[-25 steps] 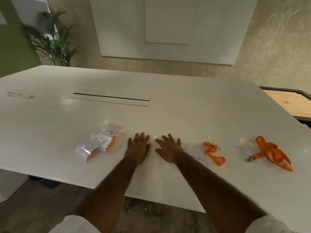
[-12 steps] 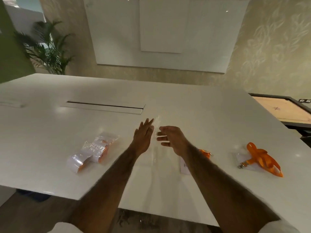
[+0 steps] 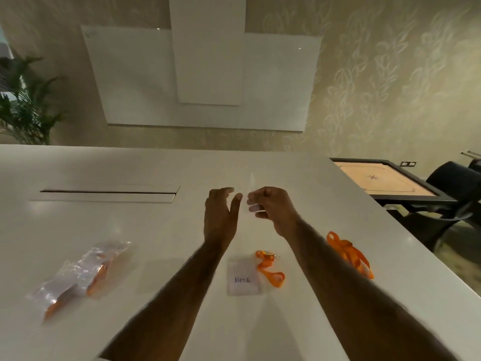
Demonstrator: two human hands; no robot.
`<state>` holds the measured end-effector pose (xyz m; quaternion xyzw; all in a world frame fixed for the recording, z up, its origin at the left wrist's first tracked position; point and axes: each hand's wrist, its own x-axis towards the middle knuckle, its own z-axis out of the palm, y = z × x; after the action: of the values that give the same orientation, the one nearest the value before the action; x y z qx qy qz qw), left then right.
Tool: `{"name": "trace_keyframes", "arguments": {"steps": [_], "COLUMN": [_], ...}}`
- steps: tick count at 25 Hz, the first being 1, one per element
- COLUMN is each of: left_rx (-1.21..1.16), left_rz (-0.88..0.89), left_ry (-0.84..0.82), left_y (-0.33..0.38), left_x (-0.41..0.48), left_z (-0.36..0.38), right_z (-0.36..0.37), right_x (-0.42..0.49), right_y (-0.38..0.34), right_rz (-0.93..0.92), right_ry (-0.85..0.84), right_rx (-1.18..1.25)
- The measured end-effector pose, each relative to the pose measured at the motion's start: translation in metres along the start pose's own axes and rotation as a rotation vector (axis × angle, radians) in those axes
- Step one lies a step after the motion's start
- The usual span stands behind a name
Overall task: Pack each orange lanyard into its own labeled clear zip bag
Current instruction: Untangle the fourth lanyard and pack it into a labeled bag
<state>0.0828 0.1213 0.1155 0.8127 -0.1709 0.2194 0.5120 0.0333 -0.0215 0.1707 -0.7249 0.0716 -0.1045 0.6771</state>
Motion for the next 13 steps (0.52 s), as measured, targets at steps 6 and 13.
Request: {"name": "trace_keyframes", "arguments": {"steps": [6, 13], "left_rx": [-0.126, -0.056], "left_rz": [-0.096, -0.142], "left_ry": [-0.055, -0.022], "left_y": [0.056, 0.072], "left_x": [0.019, 0.011], "left_z": [0.044, 0.071], "right_z": [-0.049, -0.091], "right_x": [0.018, 0.035], "right_y": [0.003, 0.013], "right_rz": [-0.099, -0.072], "right_ry": [0.02, -0.159], "right_rx": [-0.237, -0.159]}}
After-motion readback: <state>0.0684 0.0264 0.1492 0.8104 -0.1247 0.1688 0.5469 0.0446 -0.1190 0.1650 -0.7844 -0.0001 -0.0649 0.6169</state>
